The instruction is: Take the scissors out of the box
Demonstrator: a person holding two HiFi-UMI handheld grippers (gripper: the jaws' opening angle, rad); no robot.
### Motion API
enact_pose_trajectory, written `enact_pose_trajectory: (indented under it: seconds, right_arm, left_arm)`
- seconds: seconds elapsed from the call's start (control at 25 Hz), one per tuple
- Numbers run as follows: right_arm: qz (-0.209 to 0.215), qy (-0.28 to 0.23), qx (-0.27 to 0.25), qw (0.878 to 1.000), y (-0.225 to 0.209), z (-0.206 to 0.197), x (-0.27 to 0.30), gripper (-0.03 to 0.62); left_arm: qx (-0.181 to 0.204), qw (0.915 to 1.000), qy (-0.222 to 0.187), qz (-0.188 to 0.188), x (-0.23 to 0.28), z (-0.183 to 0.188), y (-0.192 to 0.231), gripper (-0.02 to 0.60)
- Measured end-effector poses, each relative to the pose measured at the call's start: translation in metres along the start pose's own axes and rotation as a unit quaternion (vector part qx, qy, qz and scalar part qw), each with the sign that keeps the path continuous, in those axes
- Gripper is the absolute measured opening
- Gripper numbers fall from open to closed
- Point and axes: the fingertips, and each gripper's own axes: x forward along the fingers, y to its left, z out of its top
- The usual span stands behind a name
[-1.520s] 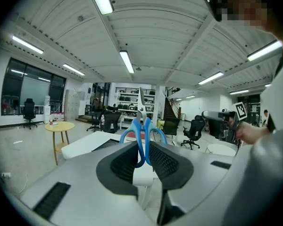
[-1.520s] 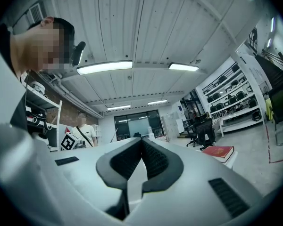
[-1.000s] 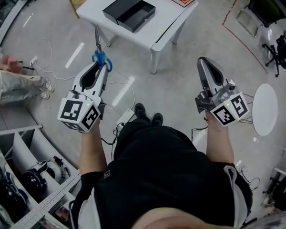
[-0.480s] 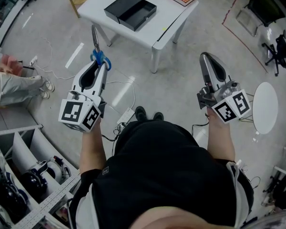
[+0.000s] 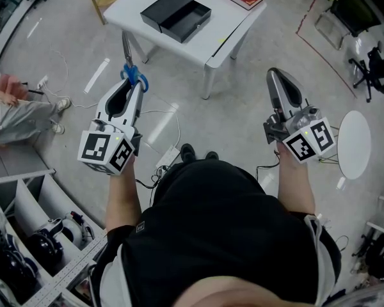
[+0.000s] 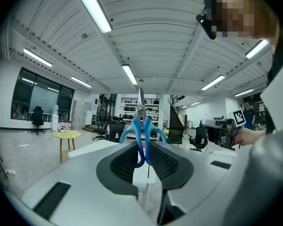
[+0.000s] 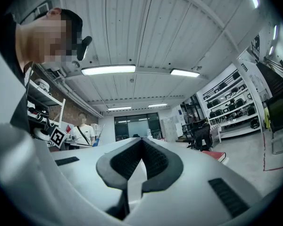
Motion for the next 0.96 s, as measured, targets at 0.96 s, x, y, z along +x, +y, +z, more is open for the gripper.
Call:
enact_pose_trajectory:
  seconds: [0.96]
  right_arm:
    - [0.004,0.001,0.004,1.000,-0.011,-0.007,0.017,0.028]
  left_arm:
    - [0.000,1.0000,-0.001,0.002,0.015,0.002,0.005,0.086]
